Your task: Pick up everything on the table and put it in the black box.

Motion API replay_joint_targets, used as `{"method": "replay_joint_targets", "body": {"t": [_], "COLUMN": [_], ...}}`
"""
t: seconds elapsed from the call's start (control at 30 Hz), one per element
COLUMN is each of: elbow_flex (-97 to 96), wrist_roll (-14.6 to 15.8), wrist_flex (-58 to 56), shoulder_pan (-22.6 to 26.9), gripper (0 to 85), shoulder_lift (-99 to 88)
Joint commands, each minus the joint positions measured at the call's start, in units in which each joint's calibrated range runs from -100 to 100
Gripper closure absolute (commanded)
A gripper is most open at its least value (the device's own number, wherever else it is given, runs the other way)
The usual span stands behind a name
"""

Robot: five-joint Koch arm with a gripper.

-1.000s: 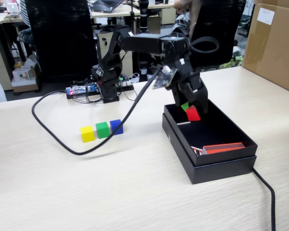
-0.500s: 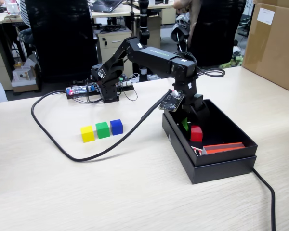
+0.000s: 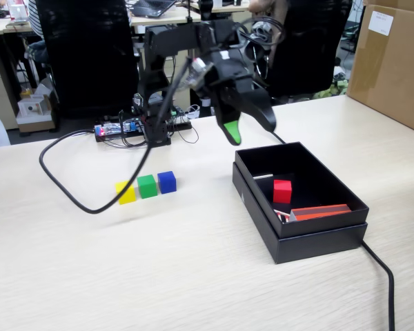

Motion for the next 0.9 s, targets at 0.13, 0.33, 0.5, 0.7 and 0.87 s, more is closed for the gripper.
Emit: {"method": "replay_joint_targets", "body": {"t": [0.13, 0.33, 0.5, 0.7, 0.87], "elbow_flex": [-22.38, -32.54, -37.79, -42.15, -40.33], "wrist_roll": [-7.33, -9.91, -12.16, -15.14, -15.29], "wrist_flex": [0.45, 0.97, 7.19, 16.35, 16.95], "shoulder_pan": [-10.45, -15.97, -19.19, -21.98, -22.76], "gripper": [35.5, 36.2, 37.4, 38.3, 38.2], "shoulder_lift": [-23.96, -24.77, -20.52, -12.72, -3.77]}}
